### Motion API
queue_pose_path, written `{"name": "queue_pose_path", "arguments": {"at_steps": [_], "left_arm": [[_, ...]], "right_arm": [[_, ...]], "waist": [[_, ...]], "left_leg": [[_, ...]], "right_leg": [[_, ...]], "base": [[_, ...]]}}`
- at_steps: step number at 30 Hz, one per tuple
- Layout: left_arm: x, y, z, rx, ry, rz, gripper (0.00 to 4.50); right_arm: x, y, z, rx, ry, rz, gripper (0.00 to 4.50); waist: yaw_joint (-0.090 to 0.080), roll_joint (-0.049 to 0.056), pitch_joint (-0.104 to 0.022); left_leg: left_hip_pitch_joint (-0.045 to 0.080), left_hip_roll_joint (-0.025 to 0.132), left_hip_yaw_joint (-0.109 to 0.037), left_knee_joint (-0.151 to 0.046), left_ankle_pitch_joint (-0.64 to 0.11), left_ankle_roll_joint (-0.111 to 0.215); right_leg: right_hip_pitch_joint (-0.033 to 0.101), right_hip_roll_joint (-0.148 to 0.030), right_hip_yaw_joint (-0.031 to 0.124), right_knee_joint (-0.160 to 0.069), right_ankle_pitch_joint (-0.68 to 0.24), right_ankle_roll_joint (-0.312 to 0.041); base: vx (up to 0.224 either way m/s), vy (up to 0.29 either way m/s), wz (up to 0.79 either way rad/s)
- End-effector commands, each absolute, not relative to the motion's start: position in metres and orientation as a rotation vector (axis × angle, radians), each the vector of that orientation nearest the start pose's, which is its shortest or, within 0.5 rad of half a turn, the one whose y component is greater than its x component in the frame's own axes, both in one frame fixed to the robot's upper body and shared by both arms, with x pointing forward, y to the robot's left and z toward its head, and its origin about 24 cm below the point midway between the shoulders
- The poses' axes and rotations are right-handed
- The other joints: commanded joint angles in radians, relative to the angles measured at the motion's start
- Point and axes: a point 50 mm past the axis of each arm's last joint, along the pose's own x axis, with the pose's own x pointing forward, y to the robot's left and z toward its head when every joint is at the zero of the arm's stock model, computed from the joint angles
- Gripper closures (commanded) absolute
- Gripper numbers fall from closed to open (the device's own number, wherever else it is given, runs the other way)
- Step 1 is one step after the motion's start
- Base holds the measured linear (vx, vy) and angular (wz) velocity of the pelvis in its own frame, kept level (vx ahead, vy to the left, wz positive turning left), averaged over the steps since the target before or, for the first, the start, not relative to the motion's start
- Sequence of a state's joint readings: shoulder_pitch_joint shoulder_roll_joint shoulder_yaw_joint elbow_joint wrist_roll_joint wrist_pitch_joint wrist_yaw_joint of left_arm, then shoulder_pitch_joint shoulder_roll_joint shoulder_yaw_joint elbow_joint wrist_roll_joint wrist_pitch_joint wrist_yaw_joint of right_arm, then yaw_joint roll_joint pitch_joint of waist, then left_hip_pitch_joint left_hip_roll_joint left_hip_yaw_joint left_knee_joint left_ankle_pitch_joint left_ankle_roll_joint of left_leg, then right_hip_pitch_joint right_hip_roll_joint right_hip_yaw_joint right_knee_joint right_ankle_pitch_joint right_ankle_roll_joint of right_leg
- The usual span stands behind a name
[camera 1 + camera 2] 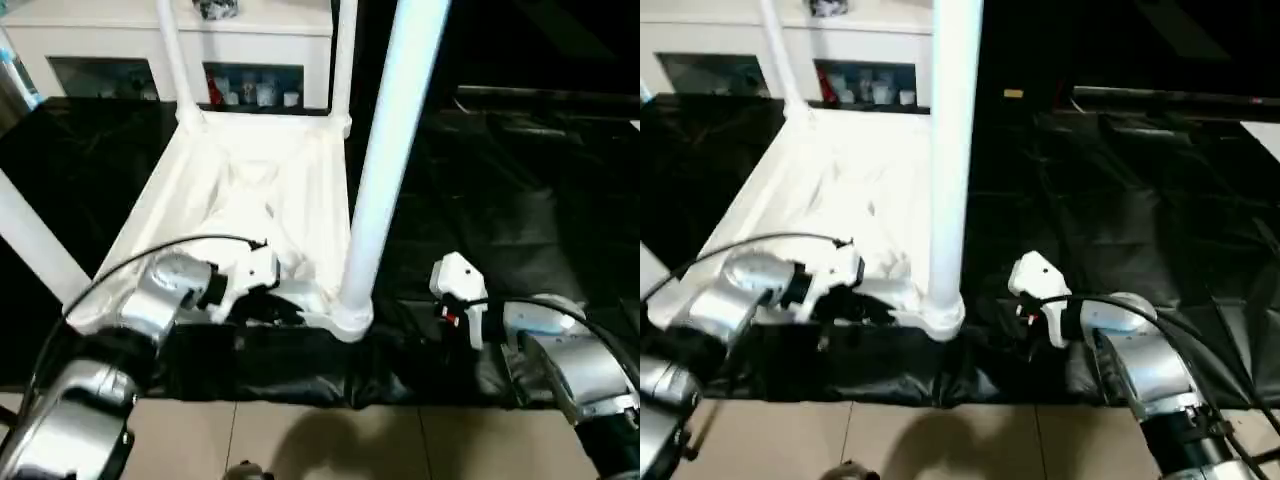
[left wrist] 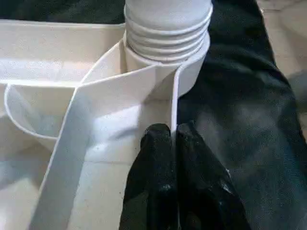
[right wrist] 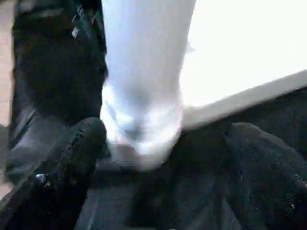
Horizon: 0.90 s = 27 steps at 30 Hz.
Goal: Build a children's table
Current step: Rotate table base, then rotate leg to tighten
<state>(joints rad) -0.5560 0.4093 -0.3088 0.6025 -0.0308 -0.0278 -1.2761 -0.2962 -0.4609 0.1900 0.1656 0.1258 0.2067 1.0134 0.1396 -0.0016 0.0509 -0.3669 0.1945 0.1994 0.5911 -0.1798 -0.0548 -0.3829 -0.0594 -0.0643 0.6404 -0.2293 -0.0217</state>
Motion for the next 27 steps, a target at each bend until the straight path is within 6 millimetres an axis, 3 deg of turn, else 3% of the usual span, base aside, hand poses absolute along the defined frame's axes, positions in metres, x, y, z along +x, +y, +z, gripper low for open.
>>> {"name": "queue_pose_path", "arguments": {"at_steps": [1, 4, 5, 6, 7, 13, 17, 19, 21, 22, 24, 27], "left_arm": [[0.294, 0.131, 0.032, 0.31, 0.407, -1.381, 4.49], [0.293, 0.129, 0.032, 0.333, 0.395, -1.36, 4.49], [0.293, 0.127, 0.032, 0.344, 0.388, -1.348, 4.49], [0.293, 0.127, 0.032, 0.344, 0.388, -1.348, 4.49], [0.293, 0.127, 0.034, 0.352, 0.394, -1.346, 4.49], [0.289, 0.131, 0.035, 0.411, 0.427, -1.35, 4.49], [0.288, 0.135, 0.035, 0.475, 0.477, -1.389, 4.49], [0.289, 0.135, 0.036, 0.483, 0.478, -1.389, 4.5], [0.291, 0.135, 0.037, 0.489, 0.48, -1.386, 4.5], [0.293, 0.135, 0.037, 0.496, 0.486, -1.391, 4.5], [0.294, 0.134, 0.038, 0.498, 0.489, -1.393, 4.5], [0.294, 0.133, 0.038, 0.5, 0.501, -1.409, 4.5]], "right_arm": [[0.287, -0.151, 0.059, -0.334, 0.282, 1.107, 0.0], [0.29, -0.147, 0.058, -0.333, 0.283, 1.125, 0.0], [0.29, -0.145, 0.058, -0.339, 0.289, 1.148, 0.0], [0.29, -0.145, 0.058, -0.339, 0.289, 1.148, 0.0], [0.291, -0.143, 0.057, -0.352, 0.299, 1.172, 0.0], [0.303, -0.141, 0.051, -0.424, 0.322, 1.134, 0.0], [0.306, -0.14, 0.049, -0.442, 0.325, 1.124, 0.0], [0.307, -0.14, 0.049, -0.43, 0.326, 1.118, 0.28], [0.308, -0.14, 0.049, -0.414, 0.322, 1.12, 0.28], [0.309, -0.139, 0.049, -0.393, 0.317, 1.121, 0.37], [0.311, -0.139, 0.048, -0.384, 0.313, 1.117, 0.67], [0.313, -0.137, 0.047, -0.367, 0.308, 1.118, 0.89]], "waist": [[0.002, -0.026, -0.058], [0.001, -0.024, -0.055], [0.0, -0.039, -0.055], [0.004, -0.029, -0.056], [0.002, -0.038, -0.056], [-0.004, -0.038, -0.055], [-0.018, -0.039, -0.057], [-0.023, -0.04, -0.056], [-0.024, -0.041, -0.055], [-0.023, -0.031, -0.055], [-0.028, -0.035, -0.053], [-0.03, -0.033, -0.052]], "left_leg": [[0.011, 0.05, -0.026, -0.059, -0.146, 0.043], [0.014, 0.049, -0.026, -0.062, -0.158, 0.038], [0.012, 0.05, -0.026, -0.063, -0.155, 0.04], [0.014, 0.051, -0.028, -0.064, -0.149, 0.042], [0.014, 0.051, -0.027, -0.064, -0.147, 0.043], [0.015, 0.049, -0.029, -0.067, -0.174, 0.02], [0.015, 0.048, -0.03, -0.069, -0.173, 0.017], [0.015, 0.048, -0.03, -0.069, -0.176, 0.016], [0.015, 0.048, -0.03, -0.069, -0.191, 0.014], [0.017, 0.048, -0.031, -0.069, -0.197, 0.011], [0.019, 0.048, -0.032, -0.073, -0.235, -0.003], [0.02, 0.05, -0.034, -0.074, -0.253, -0.012]], "right_leg": [[0.039, -0.104, 0.054, -0.084, -0.155, -0.201], [0.036, -0.1, 0.057, -0.091, -0.209, -0.175], [0.037, -0.099, 0.056, -0.091, -0.207, -0.169], [0.034, -0.098, 0.057, -0.089, -0.191, -0.158], [0.035, -0.096, 0.057, -0.088, -0.181, -0.156], [0.035, -0.099, 0.057, -0.089, -0.192, -0.16], [0.036, -0.095, 0.057, -0.085, -0.143, -0.172], [0.037, -0.095, 0.057, -0.085, -0.134, -0.18], [0.038, -0.096, 0.058, -0.087, -0.149, -0.183], [0.036, -0.097, 0.058, -0.087, -0.154, -0.184], [0.035, -0.096, 0.057, -0.093, -0.196, -0.186], [0.035, -0.099, 0.059, -0.096, -0.218, -0.183]], "base": [[0.0, 0.0, 0.0], [0.0, 0.0, 0.0], [0.0, 0.0, 0.0], [0.0, 0.0, 0.0], [0.0, 0.0, 0.0], [0.0, 0.0, 0.0], [0.0, 0.0, 0.0], [0.0, 0.0, 0.0], [0.0, 0.0, 0.0], [0.0, 0.0, 0.0], [0.0, 0.0, 0.0], [0.0, 0.0, 0.0]]}}
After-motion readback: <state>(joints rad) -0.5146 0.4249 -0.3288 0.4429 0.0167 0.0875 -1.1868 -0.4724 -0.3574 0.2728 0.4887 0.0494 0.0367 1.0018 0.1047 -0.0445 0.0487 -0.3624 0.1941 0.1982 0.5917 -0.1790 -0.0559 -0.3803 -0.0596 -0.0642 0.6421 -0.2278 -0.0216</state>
